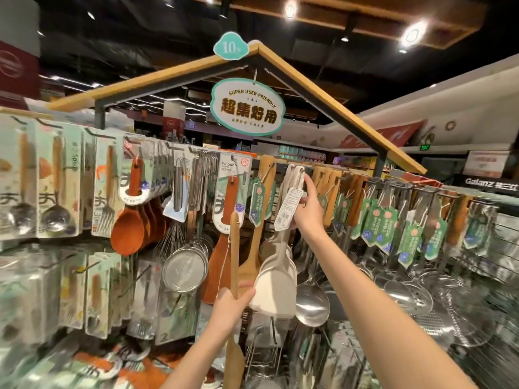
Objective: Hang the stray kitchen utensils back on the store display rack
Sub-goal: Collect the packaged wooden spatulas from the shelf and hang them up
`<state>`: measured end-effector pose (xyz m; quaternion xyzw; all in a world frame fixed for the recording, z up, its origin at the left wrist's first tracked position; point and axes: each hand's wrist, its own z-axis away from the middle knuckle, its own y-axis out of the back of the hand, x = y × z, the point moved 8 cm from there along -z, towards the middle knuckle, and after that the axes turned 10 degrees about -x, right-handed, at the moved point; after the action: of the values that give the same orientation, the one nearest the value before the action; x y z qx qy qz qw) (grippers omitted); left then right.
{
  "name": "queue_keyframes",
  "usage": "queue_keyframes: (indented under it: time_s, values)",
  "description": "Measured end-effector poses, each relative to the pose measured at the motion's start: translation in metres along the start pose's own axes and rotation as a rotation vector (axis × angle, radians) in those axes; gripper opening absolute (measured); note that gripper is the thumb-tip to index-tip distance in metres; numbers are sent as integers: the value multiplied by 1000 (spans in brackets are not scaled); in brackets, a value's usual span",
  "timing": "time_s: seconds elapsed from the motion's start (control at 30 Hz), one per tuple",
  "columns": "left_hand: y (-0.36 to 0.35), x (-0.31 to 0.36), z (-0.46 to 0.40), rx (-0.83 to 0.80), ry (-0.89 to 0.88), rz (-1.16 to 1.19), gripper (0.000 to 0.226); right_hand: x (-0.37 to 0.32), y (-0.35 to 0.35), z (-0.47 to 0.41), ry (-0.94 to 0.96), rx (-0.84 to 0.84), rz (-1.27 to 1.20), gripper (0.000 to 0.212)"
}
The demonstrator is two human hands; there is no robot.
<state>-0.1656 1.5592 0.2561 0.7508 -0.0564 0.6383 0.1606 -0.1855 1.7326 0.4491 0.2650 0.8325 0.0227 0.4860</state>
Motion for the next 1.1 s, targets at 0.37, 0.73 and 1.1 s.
queue_keyframes:
  time_s: [0.37,0.73,1.1]
  values:
    - [17,19,-3,-98,-56,194,12,13,-4,-2,-25,33,245,57]
    - [11,65,-1,-147,-313,170,23,-55,25,29,158,147,217,46]
    - [-8,102,-24,-221,-461,209,9,-75,-34,38,214,-267,-44,67]
